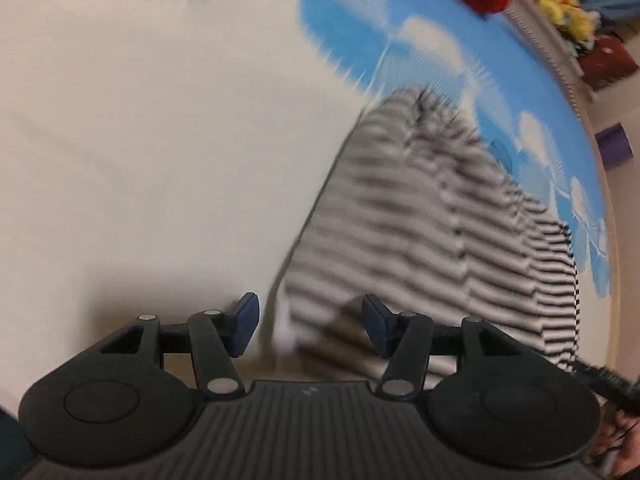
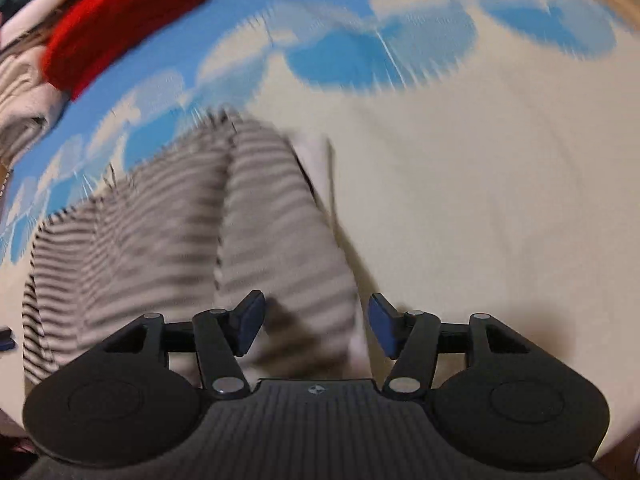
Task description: Fold small clothes
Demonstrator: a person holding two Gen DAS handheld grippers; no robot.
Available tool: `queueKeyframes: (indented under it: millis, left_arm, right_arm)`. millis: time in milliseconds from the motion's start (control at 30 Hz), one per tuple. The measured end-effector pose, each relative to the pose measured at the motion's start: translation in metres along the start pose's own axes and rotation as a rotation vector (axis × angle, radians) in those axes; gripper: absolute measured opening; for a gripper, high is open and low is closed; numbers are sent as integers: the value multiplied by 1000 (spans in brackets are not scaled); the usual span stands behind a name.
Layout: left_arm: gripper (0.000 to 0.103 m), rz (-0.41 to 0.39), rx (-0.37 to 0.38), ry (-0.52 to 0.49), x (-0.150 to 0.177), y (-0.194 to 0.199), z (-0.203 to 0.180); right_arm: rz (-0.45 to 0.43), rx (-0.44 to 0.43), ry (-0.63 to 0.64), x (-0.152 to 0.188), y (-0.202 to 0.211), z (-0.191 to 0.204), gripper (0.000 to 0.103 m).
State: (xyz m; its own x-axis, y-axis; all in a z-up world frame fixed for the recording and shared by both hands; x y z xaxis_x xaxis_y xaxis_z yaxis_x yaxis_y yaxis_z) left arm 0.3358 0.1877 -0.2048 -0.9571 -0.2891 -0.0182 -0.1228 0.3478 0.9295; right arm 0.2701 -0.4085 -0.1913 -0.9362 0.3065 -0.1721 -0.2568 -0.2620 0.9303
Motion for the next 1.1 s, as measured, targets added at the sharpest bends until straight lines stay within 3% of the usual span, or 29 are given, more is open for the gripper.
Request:
queueKeyframes:
  millis: [133,200,233,267,300,400,467,533,600,733,833,933,1000,1033,1100]
  left_arm:
    - [58,7,16,31,1,-5,7]
    - [32,34,52,21,5,-9,0]
    - [25,42,54,8,7,-10,-3]
    - [13,39,47,-25,8,-9,-7]
    - [10,29,36,-55,8,-5,-10]
    - [7,-79,60,-60,-1,23,-13]
    - [6,-167,70,-60,-4,48,-11]
    - [6,-160,-12,-79,1,47,-4]
    - [6,-89,-50,-71,7,32,2]
    - [8,77,-177,-92,25,1,13]
    - [13,56,-204,-86,26,8,13]
    - [17,-72,-215,-142,16,33,3]
    - [28,-180,-133,-209,11,52,-18]
    - [28,-203,-71,-229,9,56,-30]
    - [28,-186,6,-270,12,52,-52]
  right_arm:
    - [55,55,48,20,-15,-2,59]
    - [58,59,54,20,-16,-2,52]
    - [50,44,29,19,-14,-3,47]
    - [47,18,-1,16,-12,-6,29]
    - [48,-23,-29,16,-10,-5,11]
    - [2,-82,-44,11,9,-5,8]
    - [-81,-183,-132,2,35,-13,7]
    - [-149,-230,-192,-2,57,-26,7]
    - [-119,-162,-173,4,52,-35,7]
    - [53,-12,-125,22,9,-39,7]
    - [100,36,-139,26,-2,-41,7]
    - [69,37,-159,21,6,-40,9]
    - [-31,83,-124,12,25,-36,13]
    - [-112,103,-85,4,39,-31,14]
    - [-237,38,-18,-6,60,-13,16]
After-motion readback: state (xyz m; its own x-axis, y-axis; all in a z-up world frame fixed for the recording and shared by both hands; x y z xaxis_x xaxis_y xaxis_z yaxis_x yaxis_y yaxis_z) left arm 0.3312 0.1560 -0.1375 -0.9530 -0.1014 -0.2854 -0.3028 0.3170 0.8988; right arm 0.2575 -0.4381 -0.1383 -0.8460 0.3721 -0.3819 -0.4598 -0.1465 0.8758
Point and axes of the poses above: each gripper's, at about its wrist camera, not at the fingertips, and y roughly against the way its jaws point, z to its left, x to its underside, the point moved 10 cm from there along -y, roughly the way its jaws point, and after that the axes turned 9 degrees about z, right-handed, at the moved point
